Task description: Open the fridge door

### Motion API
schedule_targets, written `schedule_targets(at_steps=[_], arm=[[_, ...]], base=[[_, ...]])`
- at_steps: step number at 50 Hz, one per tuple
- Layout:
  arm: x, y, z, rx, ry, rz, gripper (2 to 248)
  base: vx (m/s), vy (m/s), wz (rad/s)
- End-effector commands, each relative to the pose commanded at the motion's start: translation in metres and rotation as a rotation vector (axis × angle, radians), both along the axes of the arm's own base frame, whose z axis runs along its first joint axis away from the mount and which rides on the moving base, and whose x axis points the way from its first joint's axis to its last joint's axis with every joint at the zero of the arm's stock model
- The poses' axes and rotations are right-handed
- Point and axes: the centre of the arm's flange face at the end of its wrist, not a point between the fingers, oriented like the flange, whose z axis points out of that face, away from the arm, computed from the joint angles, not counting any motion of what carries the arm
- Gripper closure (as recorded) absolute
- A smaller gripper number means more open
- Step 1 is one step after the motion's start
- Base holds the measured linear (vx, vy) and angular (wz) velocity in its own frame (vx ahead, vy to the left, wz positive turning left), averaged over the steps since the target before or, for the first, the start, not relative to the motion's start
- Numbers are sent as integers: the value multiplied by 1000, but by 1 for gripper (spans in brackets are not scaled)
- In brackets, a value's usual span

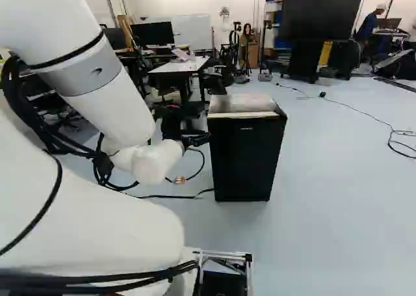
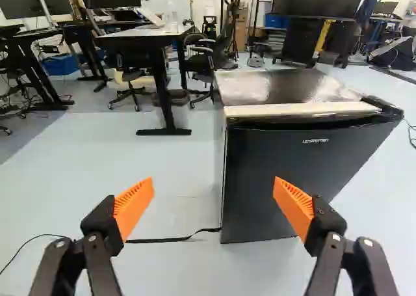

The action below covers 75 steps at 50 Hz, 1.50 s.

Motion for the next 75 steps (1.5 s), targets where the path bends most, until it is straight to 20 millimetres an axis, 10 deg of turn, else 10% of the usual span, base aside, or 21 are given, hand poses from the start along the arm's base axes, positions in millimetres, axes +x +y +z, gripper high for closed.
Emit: schedule_targets(at_steps=[75], arm=[[30, 2, 4, 2, 12, 2, 3]], base=[[0, 0, 0]])
